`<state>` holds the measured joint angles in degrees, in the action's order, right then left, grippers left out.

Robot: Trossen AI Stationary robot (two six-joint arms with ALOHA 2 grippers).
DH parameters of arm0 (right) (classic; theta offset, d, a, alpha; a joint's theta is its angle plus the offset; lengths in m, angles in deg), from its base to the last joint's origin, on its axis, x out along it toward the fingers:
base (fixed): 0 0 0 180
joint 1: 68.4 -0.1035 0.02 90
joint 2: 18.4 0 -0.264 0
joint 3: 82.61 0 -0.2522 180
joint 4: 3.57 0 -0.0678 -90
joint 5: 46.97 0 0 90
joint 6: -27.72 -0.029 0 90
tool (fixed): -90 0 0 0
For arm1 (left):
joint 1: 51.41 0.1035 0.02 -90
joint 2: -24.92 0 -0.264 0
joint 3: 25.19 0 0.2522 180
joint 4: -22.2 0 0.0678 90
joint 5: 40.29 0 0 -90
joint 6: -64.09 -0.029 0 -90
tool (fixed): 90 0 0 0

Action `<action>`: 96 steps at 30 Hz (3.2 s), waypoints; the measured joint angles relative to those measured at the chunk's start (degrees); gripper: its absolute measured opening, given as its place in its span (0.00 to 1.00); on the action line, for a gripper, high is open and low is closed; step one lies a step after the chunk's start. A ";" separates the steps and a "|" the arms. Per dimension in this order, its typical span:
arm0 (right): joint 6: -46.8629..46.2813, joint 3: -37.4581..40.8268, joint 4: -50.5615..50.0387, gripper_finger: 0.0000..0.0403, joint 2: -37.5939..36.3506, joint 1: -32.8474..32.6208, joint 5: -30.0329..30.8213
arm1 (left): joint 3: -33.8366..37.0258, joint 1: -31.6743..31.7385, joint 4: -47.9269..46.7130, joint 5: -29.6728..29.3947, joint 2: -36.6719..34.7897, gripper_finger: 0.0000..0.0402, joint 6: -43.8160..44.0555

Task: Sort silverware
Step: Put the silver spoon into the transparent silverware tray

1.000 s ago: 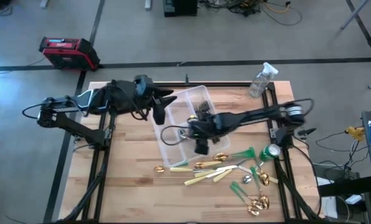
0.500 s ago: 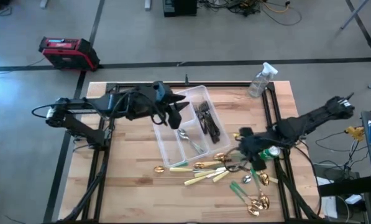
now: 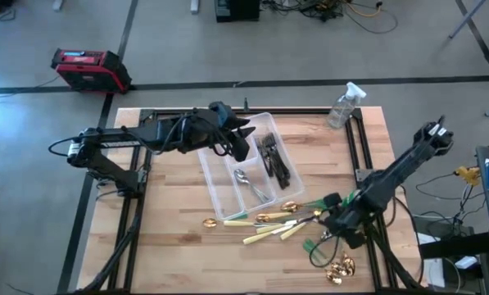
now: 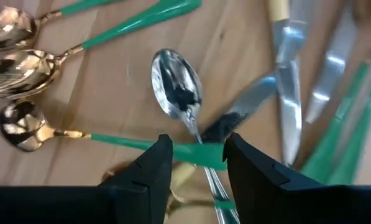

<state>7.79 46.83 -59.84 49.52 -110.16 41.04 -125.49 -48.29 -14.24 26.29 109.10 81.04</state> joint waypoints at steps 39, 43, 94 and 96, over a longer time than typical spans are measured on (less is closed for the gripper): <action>-19.99 -6.39 13.42 0.00 15.82 13.07 10.21 | 0.19 4.22 -13.67 13.00 -1.16 0.30 -32.36; -20.64 -9.11 13.25 0.00 15.82 15.89 12.62 | 3.66 4.17 -15.78 13.96 -5.41 0.30 -32.33; -37.22 -14.50 2.15 0.01 27.69 11.22 8.07 | 54.80 3.78 27.26 24.10 -23.00 0.30 -16.75; -38.07 -14.17 1.34 0.00 25.55 11.27 9.17 | 54.82 3.78 27.32 24.09 -23.00 0.30 -16.61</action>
<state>-30.29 32.66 -58.50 75.07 -98.88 50.20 -70.68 -44.51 13.08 50.38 86.11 64.43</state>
